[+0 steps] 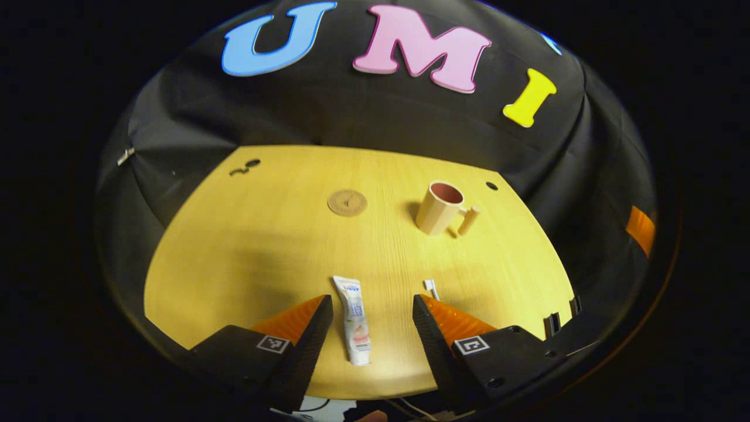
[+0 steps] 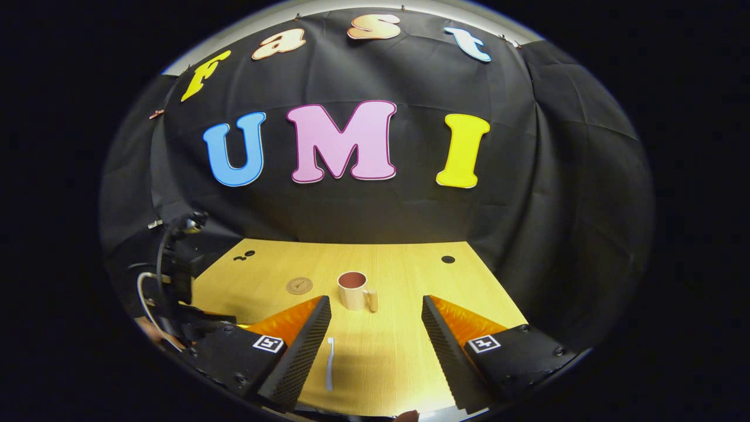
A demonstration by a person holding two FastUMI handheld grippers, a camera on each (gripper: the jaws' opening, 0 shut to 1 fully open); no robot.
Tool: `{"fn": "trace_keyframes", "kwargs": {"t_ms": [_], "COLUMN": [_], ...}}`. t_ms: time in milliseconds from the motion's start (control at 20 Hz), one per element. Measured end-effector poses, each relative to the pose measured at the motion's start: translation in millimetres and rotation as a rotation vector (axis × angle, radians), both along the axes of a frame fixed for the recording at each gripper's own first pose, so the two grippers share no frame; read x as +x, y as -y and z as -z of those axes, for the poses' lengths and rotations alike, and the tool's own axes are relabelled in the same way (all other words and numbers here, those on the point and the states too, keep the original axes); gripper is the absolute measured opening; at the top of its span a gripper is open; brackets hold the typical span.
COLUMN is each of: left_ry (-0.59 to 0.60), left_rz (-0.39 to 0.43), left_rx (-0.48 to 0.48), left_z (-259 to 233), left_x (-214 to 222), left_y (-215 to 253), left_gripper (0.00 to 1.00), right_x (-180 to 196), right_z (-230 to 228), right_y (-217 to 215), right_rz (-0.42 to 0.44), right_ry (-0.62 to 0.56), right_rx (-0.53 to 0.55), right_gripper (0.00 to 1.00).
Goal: Put the toothbrush and toothpaste on the desktop into the cup, then pick up the cup and place it on the coaster on the desktop.
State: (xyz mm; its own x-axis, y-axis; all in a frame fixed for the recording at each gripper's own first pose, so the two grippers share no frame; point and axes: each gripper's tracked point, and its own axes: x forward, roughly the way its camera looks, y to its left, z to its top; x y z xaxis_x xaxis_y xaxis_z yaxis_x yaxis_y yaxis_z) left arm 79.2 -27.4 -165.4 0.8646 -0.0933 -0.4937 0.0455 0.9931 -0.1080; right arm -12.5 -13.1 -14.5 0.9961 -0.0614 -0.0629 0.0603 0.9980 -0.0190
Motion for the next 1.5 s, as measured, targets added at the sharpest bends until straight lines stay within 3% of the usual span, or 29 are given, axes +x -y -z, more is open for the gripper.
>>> {"fn": "trace_keyframes", "kwargs": {"t_ms": [350,400,1050,1250,1500], "left_ry": [-0.186,-0.199,-0.31,-0.315,-0.327], "left_rz": [-0.078,-0.077,-0.082,-0.074,-0.098], "left_rx": [0.074,0.087,0.134,0.156,0.133], "left_z": [74,79,112,113,114], "left_x": [36,39,56,57,56], "left_y": [-25,-26,-23,-23,-25], "left_gripper": [0.82,0.78,0.76,0.69,0.47], "right_x": [-6,-6,-6,-3,2], "right_z": [3,3,11,14,21], "right_y": [3,4,7,4,-4], "right_rz": [0.018,0.02,0.037,0.031,0.006], "right_ry": [-0.016,-0.019,-0.052,-0.064,-0.092], "right_rx": [-0.004,-0.004,-0.001,0.002,0.003], "right_gripper": [0.96,0.96,0.96,0.96,0.96]}}
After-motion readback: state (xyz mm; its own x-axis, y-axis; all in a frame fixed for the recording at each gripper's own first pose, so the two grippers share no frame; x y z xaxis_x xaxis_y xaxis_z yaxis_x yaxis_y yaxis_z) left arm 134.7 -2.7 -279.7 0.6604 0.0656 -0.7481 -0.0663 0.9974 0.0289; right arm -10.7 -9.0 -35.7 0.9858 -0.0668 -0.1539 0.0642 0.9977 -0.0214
